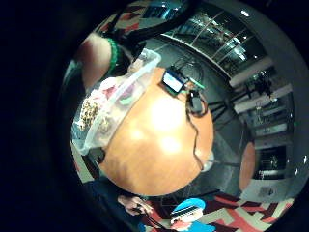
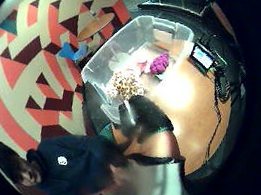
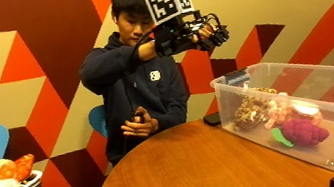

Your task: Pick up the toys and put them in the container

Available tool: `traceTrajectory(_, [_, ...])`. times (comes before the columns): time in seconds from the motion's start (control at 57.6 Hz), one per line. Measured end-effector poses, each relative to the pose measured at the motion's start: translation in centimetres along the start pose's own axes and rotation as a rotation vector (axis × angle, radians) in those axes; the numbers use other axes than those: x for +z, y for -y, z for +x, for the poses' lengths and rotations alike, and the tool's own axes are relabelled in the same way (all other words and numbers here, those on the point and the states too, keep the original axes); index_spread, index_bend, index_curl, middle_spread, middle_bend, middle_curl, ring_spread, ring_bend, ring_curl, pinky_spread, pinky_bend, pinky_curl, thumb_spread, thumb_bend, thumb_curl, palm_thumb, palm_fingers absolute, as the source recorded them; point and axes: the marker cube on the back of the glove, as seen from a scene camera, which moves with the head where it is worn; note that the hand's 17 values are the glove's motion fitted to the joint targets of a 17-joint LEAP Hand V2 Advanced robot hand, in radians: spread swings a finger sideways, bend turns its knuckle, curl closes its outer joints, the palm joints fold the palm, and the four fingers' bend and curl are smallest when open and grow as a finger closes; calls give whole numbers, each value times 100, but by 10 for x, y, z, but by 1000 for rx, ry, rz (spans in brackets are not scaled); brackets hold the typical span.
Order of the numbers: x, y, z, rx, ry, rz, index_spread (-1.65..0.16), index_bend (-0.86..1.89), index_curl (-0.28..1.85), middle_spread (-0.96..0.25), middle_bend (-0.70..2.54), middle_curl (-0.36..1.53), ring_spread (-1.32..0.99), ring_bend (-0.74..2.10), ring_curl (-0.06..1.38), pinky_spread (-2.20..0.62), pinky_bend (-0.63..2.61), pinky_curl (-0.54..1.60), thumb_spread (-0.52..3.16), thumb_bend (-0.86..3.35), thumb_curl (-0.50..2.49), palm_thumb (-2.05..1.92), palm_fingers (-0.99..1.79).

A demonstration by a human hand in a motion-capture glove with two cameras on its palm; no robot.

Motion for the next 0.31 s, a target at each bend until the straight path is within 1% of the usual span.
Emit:
traceTrajectory(0.156, [-24,-46,17,-13,88,92,-23,20,58,-10,53,48,-22,90,38,-6,95,38,129,-1,44,7,14])
traceTrajectory(0.313, [-33,-90,31,8,100,112,-23,19,57,-9,51,47,-22,88,37,-6,93,36,131,-1,40,7,16])
